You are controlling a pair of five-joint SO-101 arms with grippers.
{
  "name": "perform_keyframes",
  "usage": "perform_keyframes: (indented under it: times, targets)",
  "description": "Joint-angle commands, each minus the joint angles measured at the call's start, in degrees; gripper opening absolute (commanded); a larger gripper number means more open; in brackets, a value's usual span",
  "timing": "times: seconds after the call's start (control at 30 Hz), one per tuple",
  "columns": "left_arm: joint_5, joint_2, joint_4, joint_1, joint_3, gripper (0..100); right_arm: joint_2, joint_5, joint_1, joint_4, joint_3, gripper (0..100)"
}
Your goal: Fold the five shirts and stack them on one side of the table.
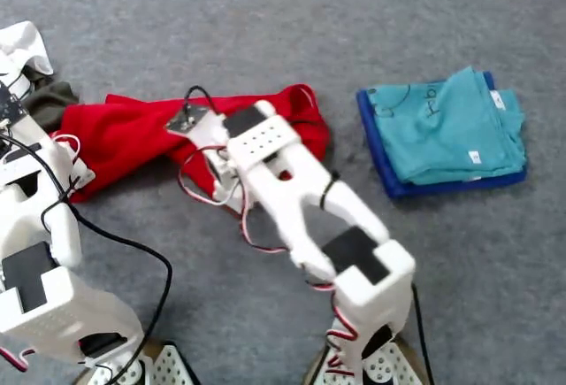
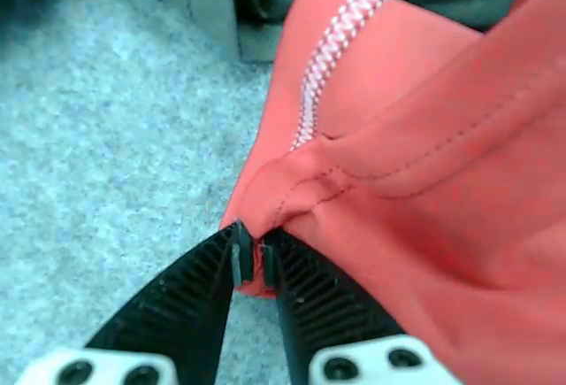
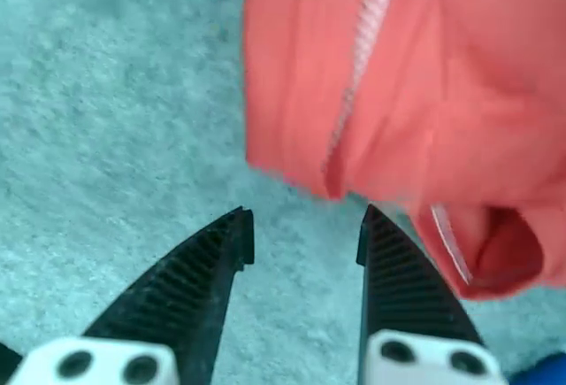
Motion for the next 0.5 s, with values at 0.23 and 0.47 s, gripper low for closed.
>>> perform_keyframes:
  times: [0.23,0.47]
  targets:
    - [0.2,-1.5,-1.0,-0.1,-0.6,2,7.4,-0.8,0.0,-0.2,-10.0,19.7]
    - [0.2,-1.5,-1.0,-0.1,-0.6,2,8.8,-0.2,1.5,0.8,-10.3,19.7]
